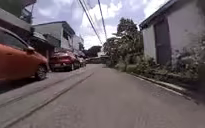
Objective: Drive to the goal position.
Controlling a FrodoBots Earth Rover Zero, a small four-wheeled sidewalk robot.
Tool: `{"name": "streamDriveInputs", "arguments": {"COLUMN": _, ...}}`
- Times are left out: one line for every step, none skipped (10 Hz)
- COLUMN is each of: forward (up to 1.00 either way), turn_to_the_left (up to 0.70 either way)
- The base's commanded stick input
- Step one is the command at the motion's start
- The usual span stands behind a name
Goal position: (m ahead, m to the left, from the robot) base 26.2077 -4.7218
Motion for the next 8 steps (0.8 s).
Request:
{"name": "streamDriveInputs", "arguments": {"forward": 0.70, "turn_to_the_left": 0.00}}
{"name": "streamDriveInputs", "arguments": {"forward": 0.70, "turn_to_the_left": 0.00}}
{"name": "streamDriveInputs", "arguments": {"forward": 0.70, "turn_to_the_left": 0.00}}
{"name": "streamDriveInputs", "arguments": {"forward": 0.70, "turn_to_the_left": 0.00}}
{"name": "streamDriveInputs", "arguments": {"forward": 0.70, "turn_to_the_left": 0.00}}
{"name": "streamDriveInputs", "arguments": {"forward": 0.70, "turn_to_the_left": 0.00}}
{"name": "streamDriveInputs", "arguments": {"forward": 0.70, "turn_to_the_left": 0.00}}
{"name": "streamDriveInputs", "arguments": {"forward": 0.70, "turn_to_the_left": 0.00}}
